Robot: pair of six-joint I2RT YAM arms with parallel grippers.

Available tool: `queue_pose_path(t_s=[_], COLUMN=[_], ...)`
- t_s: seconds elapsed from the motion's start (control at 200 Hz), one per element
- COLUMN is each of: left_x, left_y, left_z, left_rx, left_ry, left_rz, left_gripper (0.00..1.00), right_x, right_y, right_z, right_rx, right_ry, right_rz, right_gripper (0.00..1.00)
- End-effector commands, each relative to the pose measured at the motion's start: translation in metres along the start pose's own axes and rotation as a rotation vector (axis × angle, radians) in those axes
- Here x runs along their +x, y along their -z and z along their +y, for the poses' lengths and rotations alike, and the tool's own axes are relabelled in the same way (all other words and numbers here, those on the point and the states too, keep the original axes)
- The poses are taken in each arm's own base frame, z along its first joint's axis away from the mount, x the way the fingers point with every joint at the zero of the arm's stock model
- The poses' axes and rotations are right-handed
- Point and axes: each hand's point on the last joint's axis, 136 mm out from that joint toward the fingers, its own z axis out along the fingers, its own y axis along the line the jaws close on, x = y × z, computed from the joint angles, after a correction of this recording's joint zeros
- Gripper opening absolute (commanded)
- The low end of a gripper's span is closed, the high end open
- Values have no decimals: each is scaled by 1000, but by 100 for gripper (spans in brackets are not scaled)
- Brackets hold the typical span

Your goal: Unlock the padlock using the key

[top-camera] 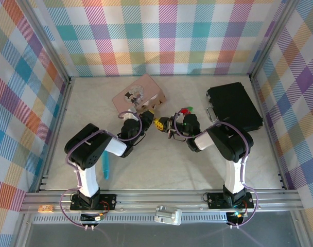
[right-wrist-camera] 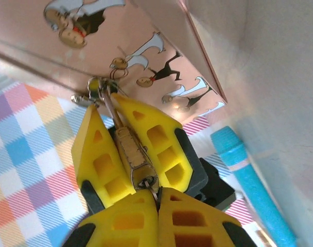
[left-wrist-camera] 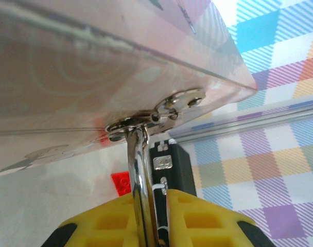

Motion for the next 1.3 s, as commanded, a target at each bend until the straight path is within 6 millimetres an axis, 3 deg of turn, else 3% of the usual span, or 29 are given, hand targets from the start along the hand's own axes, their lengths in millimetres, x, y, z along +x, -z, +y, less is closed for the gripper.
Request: queue_pose_path(t_s=[0.0, 0.13, 0.18, 0.24, 0.415, 0.56, 0.75, 0.915, 1.145, 1.295], left_x=[34, 46, 49, 50, 50, 49, 41, 35, 33, 35], left_y=[5, 2, 1, 2, -2, -4, 0, 7, 10, 15], left_z=[-7, 15, 22, 29, 25, 28, 30, 34, 46, 58], left_rx=[59, 6, -11, -27, -16, -22, -38, -113, -203, -272], left_ry=[-109, -77, -87, -101, -105, -93, -93, -134, -139, -169], left_rz=[63, 67, 67, 64, 64, 65, 57, 66, 77, 103], left_gripper=[0, 0, 0, 0, 0, 0, 0, 0, 0, 0], right_x=[37, 50, 53, 49, 26, 14, -18, -33, -31, -28], right_y=[-2, -4, -8, -11, -14, -20, -11, 1, 24, 57], right_z=[124, 196, 207, 206, 170, 147, 81, 32, -5, -24], right_rx=[-364, -551, -575, -598, -557, -468, -308, -114, 120, 375], right_ry=[-309, -274, -280, -305, -352, -241, -77, 79, 303, 468], right_rz=[86, 110, 128, 104, 13, 7, -90, -123, -136, -188], right_gripper=[0, 0, 0, 0, 0, 0, 0, 18, 39, 46])
